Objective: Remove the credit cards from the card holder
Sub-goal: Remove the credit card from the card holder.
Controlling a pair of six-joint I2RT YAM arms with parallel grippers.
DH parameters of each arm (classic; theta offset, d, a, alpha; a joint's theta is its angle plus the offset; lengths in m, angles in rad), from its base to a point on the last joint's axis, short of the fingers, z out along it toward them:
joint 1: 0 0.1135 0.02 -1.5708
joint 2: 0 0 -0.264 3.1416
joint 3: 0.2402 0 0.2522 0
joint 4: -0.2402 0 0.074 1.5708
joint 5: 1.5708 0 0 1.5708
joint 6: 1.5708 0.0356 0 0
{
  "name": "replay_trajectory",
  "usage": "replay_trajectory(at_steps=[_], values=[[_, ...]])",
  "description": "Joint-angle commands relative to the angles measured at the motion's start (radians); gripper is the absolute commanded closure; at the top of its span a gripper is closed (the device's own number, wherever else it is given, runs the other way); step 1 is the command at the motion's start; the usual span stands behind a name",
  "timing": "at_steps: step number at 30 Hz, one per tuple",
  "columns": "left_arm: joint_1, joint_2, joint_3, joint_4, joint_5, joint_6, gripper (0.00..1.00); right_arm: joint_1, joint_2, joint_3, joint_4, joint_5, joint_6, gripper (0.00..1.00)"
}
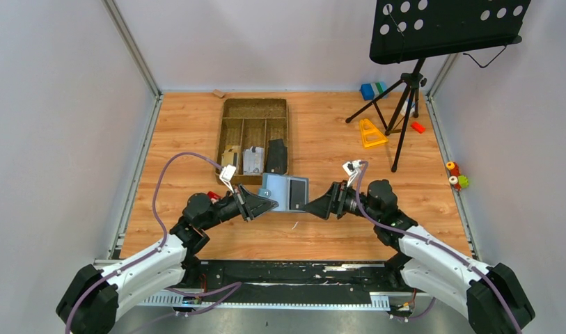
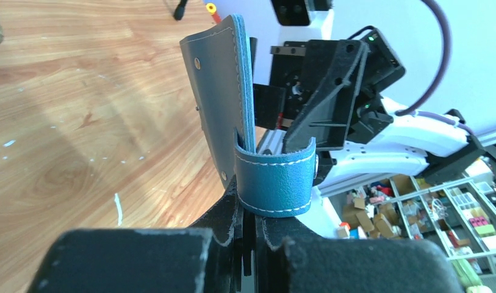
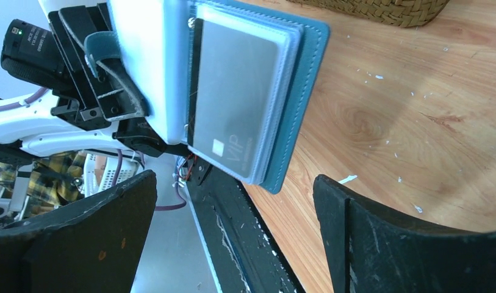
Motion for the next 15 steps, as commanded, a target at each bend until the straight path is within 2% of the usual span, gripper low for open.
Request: replay_trajectory(at_steps=[1,8,15], values=[[-0.004,-0.012,0.044,0.145,0.054,-0.053,1.0,0.0,0.025,0.017,0.102,0.014,0.063,0.01],[-0.009,-0.028,0.036,0.226,0.093,-0.089,1.0,0.002,0.068,0.024,0.201,-0.041,0.117,0.02],[-0.021,-0.018,0.043,0.236,0.102,-0.079,1.0,0.007,0.025,0.025,0.252,-0.101,0.139,0.14]])
